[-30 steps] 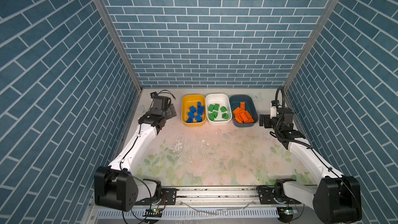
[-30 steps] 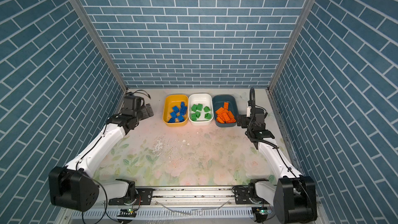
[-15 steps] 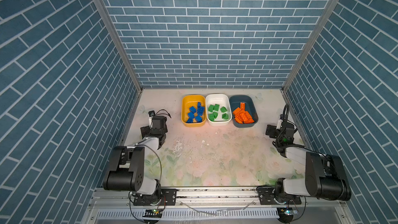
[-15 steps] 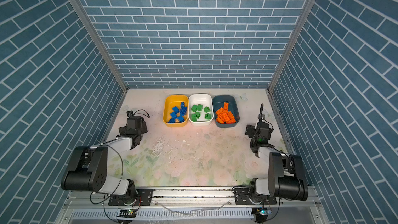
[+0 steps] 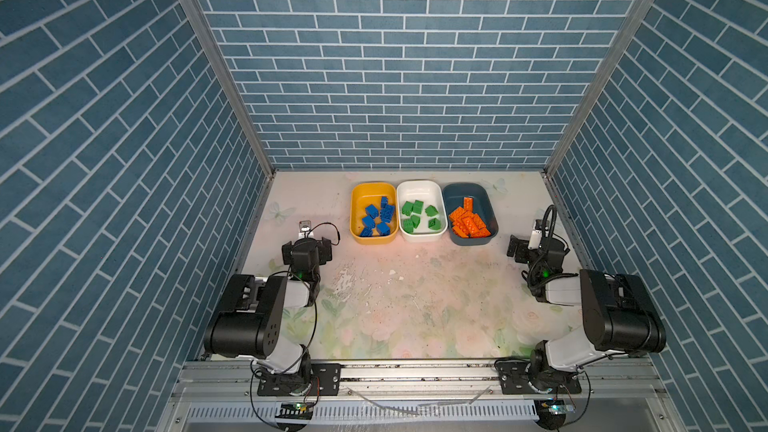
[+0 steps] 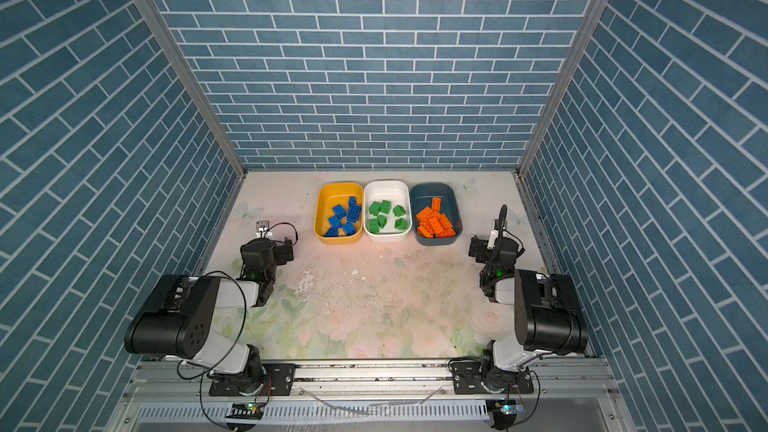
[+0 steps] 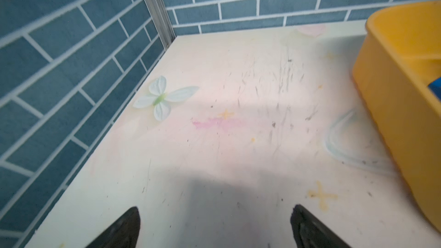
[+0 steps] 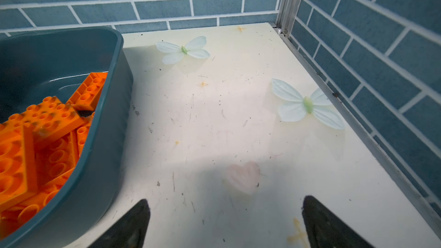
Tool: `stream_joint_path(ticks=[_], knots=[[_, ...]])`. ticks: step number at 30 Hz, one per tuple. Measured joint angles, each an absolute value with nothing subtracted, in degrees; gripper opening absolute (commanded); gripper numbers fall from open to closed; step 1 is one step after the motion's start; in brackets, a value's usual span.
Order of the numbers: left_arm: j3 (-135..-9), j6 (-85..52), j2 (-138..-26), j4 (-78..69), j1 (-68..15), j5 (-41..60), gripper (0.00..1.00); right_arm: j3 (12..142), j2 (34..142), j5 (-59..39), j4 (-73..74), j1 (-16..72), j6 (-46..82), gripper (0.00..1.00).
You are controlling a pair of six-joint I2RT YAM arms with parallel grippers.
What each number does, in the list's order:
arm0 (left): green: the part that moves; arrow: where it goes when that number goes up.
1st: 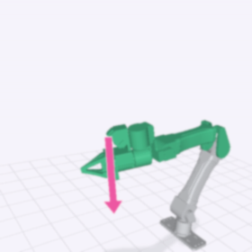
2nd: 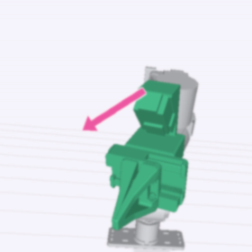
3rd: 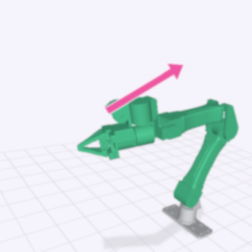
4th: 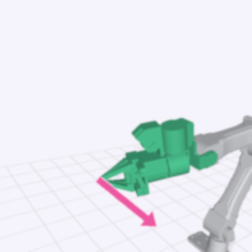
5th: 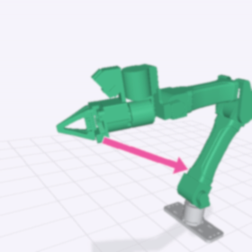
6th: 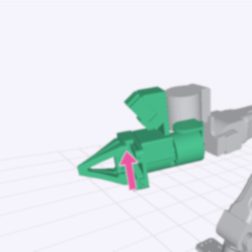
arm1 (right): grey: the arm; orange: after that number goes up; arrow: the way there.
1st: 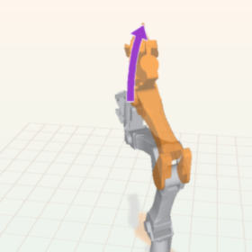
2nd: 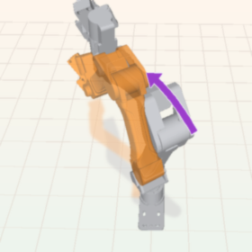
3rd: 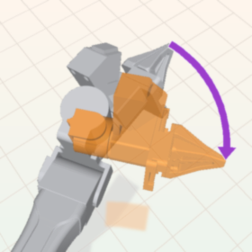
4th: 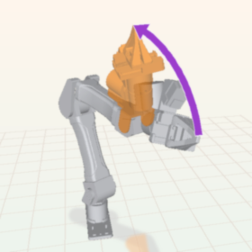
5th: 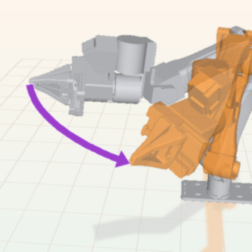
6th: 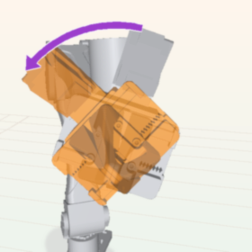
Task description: Sort the legos into containers by color
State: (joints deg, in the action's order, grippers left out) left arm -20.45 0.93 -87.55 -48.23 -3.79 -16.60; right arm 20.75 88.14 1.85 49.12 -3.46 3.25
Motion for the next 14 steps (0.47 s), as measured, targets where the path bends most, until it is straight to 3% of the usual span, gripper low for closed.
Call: stream_joint_path(ticks=[14], knots=[[-20.6,1.4,-87.5,-50.5,-3.8,-16.6,0.99,20.9,88.2,0.8,48.2,-3.4,3.2,0.99]])
